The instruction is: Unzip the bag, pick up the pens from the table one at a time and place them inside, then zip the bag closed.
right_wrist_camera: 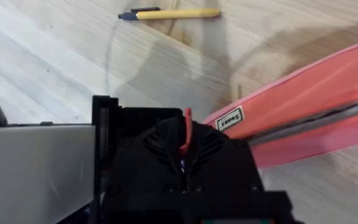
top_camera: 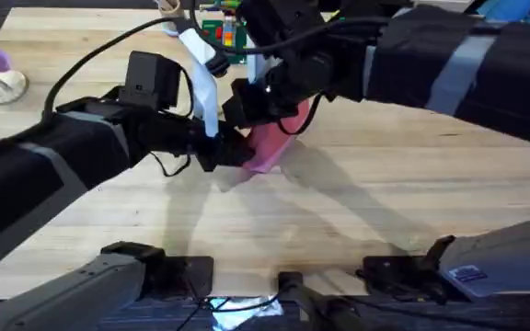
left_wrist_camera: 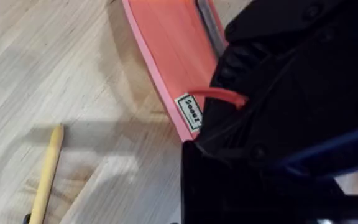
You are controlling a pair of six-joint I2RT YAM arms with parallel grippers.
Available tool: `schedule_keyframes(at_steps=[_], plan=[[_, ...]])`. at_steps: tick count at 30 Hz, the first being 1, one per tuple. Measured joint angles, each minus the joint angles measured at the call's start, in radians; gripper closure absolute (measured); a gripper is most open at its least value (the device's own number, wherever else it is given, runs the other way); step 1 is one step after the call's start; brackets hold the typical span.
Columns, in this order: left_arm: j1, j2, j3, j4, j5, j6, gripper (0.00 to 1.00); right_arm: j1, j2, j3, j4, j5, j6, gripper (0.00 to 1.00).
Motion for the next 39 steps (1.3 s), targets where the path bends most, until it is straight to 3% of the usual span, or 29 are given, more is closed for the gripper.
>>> schedule_keyframes(at_steps=[2,4,7,8,11,12,18,27,34,37,39], plan=[[0.000,0.000,0.000,0.001,0.000,0.000,0.958,0.000,0.000,0.000,0.000,0.005,-0.008,0.915],[0.000,0.000,0.000,0.001,-0.001,-0.003,0.958,-0.001,-0.003,0.000,0.008,0.011,-0.031,0.694],[0.000,0.000,0.000,0.003,0.001,-0.003,0.958,-0.004,-0.017,0.000,0.011,0.014,-0.086,0.615],[0.000,0.000,0.000,0.003,0.001,-0.003,0.958,-0.007,-0.021,0.000,0.011,0.018,-0.106,0.547],[0.002,0.000,-0.001,0.002,0.001,-0.003,0.958,-0.037,-0.025,0.000,0.005,0.036,-0.180,0.131],[0.002,0.000,-0.001,0.003,0.001,-0.003,0.958,-0.050,-0.025,0.000,0.005,0.037,-0.207,0.038],[0.000,0.000,-0.001,0.006,0.002,-0.003,0.958,-0.098,-0.025,0.000,0.010,-0.008,-0.279,0.006],[0.000,0.000,-0.001,0.006,0.002,-0.003,0.958,-0.252,-0.048,0.000,0.009,-0.014,-0.388,0.006],[0.000,0.000,-0.001,0.006,0.002,-0.003,0.951,-0.284,-0.130,0.000,0.000,0.088,-0.508,0.006],[0.000,0.000,-0.001,0.006,0.004,-0.003,0.894,-0.284,-0.159,0.000,-0.017,0.136,-0.552,0.006],[0.000,0.000,-0.001,0.006,0.006,-0.003,0.730,-0.284,-0.170,0.000,-0.029,0.155,-0.567,0.005]])
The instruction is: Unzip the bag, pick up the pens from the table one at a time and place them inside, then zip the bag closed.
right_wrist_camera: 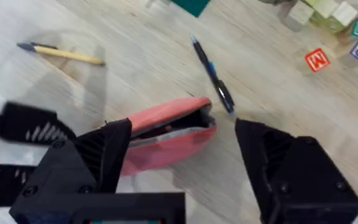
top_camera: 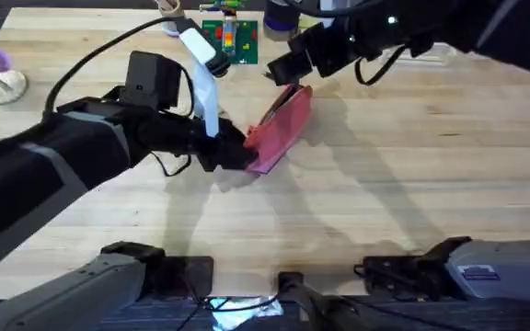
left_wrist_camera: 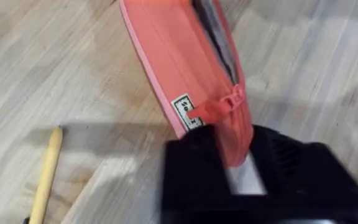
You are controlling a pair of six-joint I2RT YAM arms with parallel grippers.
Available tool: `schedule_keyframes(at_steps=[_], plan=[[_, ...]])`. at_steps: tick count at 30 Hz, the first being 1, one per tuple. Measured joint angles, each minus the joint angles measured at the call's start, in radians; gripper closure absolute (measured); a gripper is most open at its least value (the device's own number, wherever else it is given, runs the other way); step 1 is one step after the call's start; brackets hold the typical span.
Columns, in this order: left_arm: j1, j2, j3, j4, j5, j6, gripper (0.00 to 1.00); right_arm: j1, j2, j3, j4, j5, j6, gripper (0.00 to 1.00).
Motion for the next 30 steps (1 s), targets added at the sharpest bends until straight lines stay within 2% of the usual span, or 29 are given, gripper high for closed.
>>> schedule_keyframes(at_steps=[2,4,5,6,14,21,25,30], plan=[[0.000,0.000,0.000,0.000,0.001,0.001,0.448,0.000,-0.005,0.000,-0.011,0.012,-0.012,0.006],[0.000,0.000,0.000,0.000,0.001,0.001,0.123,0.000,-0.005,0.000,-0.018,0.020,-0.019,0.005],[0.000,0.000,0.000,-0.001,0.002,-0.002,0.044,0.000,-0.005,0.000,-0.023,0.023,-0.021,0.006],[0.000,0.000,0.000,-0.002,0.001,-0.002,0.017,0.000,-0.005,0.000,-0.028,0.024,-0.022,0.005],[0.000,0.000,0.000,-0.003,0.002,-0.001,0.006,0.000,-0.005,0.000,-0.051,0.031,-0.056,0.005],[0.000,-0.003,0.000,-0.005,0.002,-0.004,0.006,0.000,-0.005,0.010,-0.098,0.030,-0.201,0.006],[0.007,-0.043,0.000,-0.010,0.002,-0.032,0.006,-0.002,-0.005,0.077,-0.188,0.003,-0.297,0.007],[0.052,-0.147,0.000,-0.054,0.001,-0.058,0.007,-0.002,-0.005,0.205,-0.281,-0.021,-0.435,0.007]])
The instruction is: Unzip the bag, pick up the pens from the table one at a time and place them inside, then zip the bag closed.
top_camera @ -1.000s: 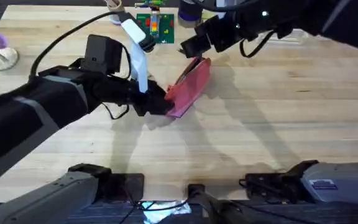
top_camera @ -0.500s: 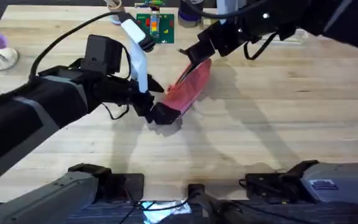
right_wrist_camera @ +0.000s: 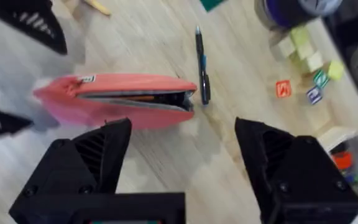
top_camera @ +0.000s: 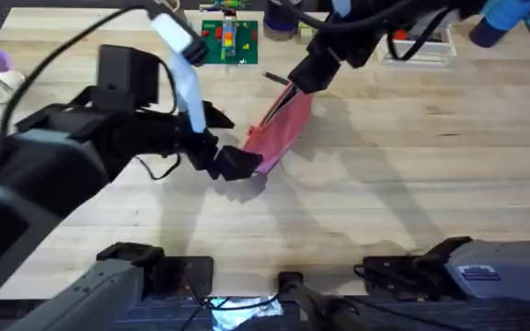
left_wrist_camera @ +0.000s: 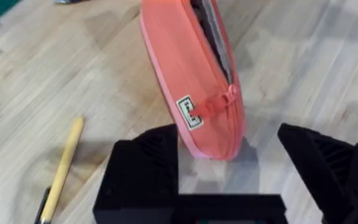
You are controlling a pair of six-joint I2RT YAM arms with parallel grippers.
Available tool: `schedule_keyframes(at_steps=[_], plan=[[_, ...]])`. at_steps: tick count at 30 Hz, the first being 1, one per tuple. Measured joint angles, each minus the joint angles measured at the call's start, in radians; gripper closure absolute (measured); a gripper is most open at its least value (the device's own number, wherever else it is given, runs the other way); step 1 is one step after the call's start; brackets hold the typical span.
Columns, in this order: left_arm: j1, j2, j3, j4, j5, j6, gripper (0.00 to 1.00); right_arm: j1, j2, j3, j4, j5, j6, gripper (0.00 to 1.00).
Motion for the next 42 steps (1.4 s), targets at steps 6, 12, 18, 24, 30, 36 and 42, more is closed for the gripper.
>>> schedule_keyframes(at_steps=[6,12,18,24,30,36,42], plan=[[0.046,-0.146,0.000,-0.093,-0.019,-0.010,0.007,0.000,0.003,0.077,-0.096,-0.058,-0.195,0.009],[0.047,-0.314,0.000,-0.151,-0.054,-0.014,0.007,0.000,0.024,0.082,-0.102,-0.097,-0.391,0.009],[0.047,-0.461,0.000,-0.167,-0.088,-0.014,0.007,0.000,0.027,0.082,-0.099,-0.114,-0.589,0.007],[0.047,-0.508,0.000,-0.172,-0.098,-0.014,0.007,0.000,0.026,0.082,-0.099,-0.118,-0.755,0.006],[0.047,-0.508,0.000,-0.198,-0.109,-0.014,0.007,0.000,0.026,0.082,-0.122,-0.138,-0.820,0.006],[0.047,-0.508,0.000,-0.212,-0.113,-0.014,0.007,0.000,0.027,0.082,-0.205,-0.189,-0.836,0.006],[0.047,-0.508,0.000,-0.212,-0.113,-0.014,0.008,0.000,0.027,0.082,-0.209,-0.216,-0.842,0.146]])
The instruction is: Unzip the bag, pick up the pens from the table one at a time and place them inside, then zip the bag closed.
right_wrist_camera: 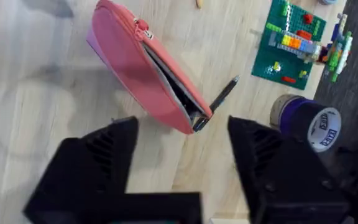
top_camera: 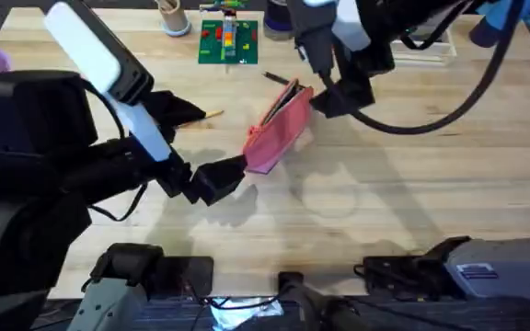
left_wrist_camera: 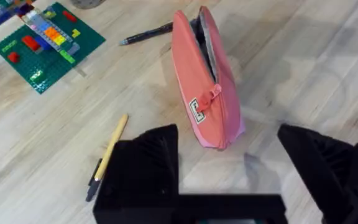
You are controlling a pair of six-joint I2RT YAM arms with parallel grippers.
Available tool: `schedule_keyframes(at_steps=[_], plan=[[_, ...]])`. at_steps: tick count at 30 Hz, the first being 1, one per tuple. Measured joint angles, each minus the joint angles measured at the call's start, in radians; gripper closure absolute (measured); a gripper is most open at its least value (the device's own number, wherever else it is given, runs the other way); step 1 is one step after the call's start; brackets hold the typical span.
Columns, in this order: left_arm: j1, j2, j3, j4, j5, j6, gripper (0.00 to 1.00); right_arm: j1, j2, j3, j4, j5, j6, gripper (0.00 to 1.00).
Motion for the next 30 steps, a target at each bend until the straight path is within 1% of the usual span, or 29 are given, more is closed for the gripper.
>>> schedule_keyframes(at_steps=[3,5,8,9,10,17,28,30], plan=[[0.000,0.000,0.000,0.000,0.000,0.000,0.007,0.000,0.000,0.000,0.000,-0.004,0.000,0.313],[0.000,0.000,0.000,0.000,0.000,0.000,0.007,0.000,0.000,0.000,0.000,-0.005,-0.004,0.491],[0.000,0.000,0.000,0.000,0.000,0.000,0.007,0.000,0.000,0.000,-0.001,-0.007,-0.006,0.894],[0.000,0.000,0.000,0.000,0.000,0.000,0.007,0.000,0.000,0.000,-0.001,-0.007,-0.005,0.948],[0.000,0.000,0.000,0.000,0.000,0.000,0.007,0.000,0.000,0.000,0.000,-0.007,-0.007,0.965],[0.000,0.000,0.000,-0.001,0.000,0.000,0.007,0.000,0.018,0.001,0.001,-0.008,-0.061,0.972],[0.000,0.000,0.000,-0.002,0.000,0.000,0.007,0.003,0.201,0.001,0.005,-0.011,-0.145,0.972],[0.000,0.000,0.000,-0.002,0.000,0.000,0.007,0.003,0.217,0.001,0.009,-0.010,-0.155,0.972]])
